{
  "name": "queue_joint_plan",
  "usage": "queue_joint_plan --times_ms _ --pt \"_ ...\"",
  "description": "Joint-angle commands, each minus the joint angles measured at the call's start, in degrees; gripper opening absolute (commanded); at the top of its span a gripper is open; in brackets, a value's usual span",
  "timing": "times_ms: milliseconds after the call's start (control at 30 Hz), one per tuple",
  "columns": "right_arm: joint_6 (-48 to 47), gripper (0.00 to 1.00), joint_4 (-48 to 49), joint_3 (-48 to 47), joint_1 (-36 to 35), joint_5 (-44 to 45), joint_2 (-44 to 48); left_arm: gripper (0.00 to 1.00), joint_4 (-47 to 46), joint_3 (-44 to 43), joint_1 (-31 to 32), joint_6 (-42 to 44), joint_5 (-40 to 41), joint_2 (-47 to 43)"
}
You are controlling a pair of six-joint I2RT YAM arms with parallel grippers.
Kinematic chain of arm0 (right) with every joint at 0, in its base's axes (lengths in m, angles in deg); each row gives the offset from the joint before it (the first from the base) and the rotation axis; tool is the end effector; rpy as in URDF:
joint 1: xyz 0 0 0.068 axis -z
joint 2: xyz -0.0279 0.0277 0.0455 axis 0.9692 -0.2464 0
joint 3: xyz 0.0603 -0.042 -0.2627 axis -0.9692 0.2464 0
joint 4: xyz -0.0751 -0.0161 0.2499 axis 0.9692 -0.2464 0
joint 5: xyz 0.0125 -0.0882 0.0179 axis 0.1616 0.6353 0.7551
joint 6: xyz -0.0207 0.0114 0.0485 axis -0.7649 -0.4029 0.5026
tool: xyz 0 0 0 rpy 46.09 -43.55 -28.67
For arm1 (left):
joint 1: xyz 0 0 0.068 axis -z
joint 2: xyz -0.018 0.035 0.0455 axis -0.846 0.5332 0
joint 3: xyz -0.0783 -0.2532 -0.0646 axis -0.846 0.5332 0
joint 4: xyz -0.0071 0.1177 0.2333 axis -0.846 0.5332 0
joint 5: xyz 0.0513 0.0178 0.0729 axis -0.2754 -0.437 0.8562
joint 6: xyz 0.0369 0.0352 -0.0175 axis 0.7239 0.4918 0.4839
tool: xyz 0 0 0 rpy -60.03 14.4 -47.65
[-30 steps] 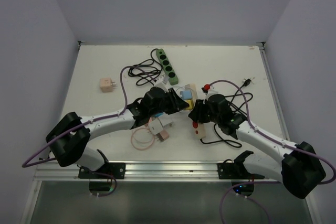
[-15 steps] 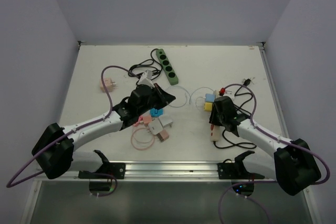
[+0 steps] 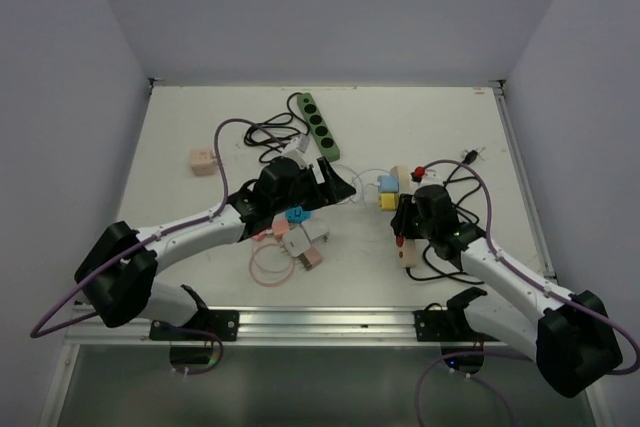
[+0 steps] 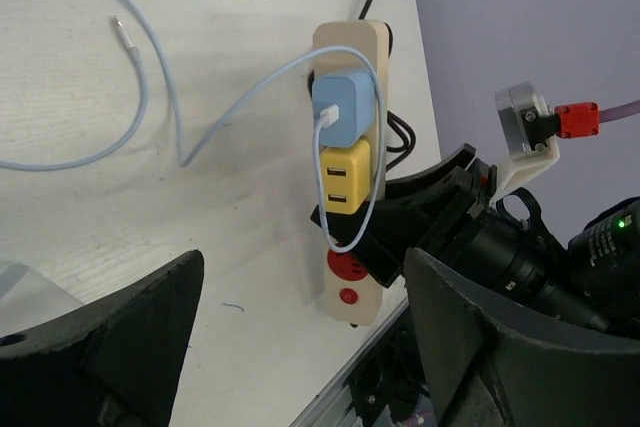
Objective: Pull the plug off the socket
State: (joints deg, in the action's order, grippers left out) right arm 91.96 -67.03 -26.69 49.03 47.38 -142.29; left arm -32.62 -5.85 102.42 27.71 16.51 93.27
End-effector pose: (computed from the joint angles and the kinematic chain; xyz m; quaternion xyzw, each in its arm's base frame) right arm 0.1798 0.0853 0.1846 0.0172 0.9174 0.1201 0.3791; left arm 0.2172 -0.2180 0.2435 -0.0763 0.8335 -0.4440 0.3199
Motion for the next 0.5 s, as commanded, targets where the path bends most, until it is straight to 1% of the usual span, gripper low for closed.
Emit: queue_joint_plan --times_ms 0,167,467 --pt "-3.5 0.0 7.8 0.0 -0.3 -6.6 3.0 0.85 -3.1 -4.1 0.0 3.1 -6.8 2.2" --pt "-5.1 0.0 11.4 1.2 -0.3 -13.7 5.4 0.86 -4.4 -4.8 0.4 2.5 -8.3 5.3" --pt "-6.4 0.0 15.1 2.2 -0.4 -19.6 5.7 0.86 -3.8 -7.0 0.5 1.3 -5.3 7.6"
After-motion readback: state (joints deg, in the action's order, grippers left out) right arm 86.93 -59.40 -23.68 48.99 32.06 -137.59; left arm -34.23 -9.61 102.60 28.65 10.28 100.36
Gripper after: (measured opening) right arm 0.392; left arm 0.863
